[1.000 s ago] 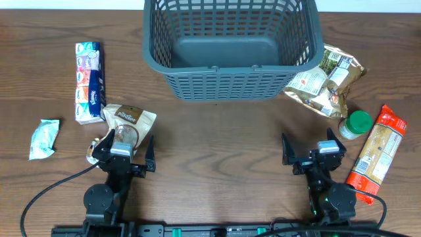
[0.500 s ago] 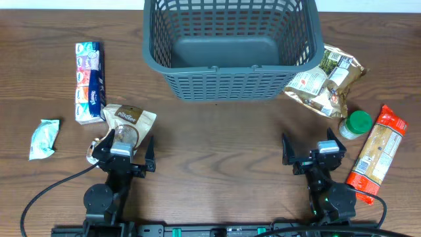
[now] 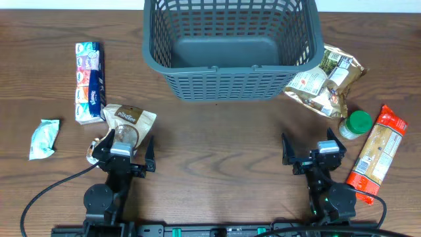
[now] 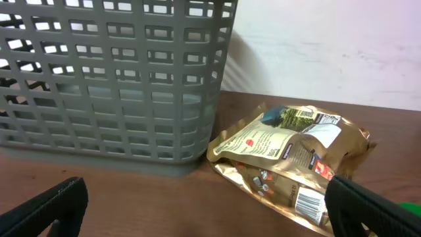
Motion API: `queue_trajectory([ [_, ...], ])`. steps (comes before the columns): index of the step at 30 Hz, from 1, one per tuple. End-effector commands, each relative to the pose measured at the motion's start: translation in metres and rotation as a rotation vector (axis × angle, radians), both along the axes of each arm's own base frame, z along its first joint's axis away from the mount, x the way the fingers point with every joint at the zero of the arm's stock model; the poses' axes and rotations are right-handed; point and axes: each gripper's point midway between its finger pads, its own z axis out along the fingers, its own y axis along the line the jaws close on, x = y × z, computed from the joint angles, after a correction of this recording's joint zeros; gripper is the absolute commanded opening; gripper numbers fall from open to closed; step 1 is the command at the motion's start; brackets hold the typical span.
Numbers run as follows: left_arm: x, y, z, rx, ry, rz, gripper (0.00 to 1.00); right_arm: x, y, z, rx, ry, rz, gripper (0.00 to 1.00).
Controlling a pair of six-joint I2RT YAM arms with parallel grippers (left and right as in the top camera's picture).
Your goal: Pack container
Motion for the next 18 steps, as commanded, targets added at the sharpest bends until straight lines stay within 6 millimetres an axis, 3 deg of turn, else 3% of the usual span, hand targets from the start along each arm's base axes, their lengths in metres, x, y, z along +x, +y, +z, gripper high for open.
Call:
queue_trajectory([
  [1, -0.002, -0.007, -0.014, -0.006, 0.045, -0.042, 0.98, -0.001, 0.003, -0.001, 0.012, 0.002, 0.012, 0.99],
  [4, -0.002, -0.007, -0.014, -0.006, 0.045, -0.041, 0.98, -0.001, 0.006, -0.001, 0.055, 0.009, 0.029, 0.99],
  [11, -0.002, -0.007, -0.014, -0.021, 0.048, -0.037, 0.98, -0.001, 0.011, -0.006, 0.336, 0.068, 0.032, 0.99],
  [15, -0.002, -0.007, -0.008, -0.134, 0.059, -0.024, 0.98, -0.001, 0.016, -0.008, 0.534, 0.110, 0.039, 0.99],
  [18, -0.004, -0.007, -0.003, -0.184, 0.083, -0.017, 0.98, -0.002, 0.023, 0.000, 0.552, 0.101, 0.087, 0.99],
])
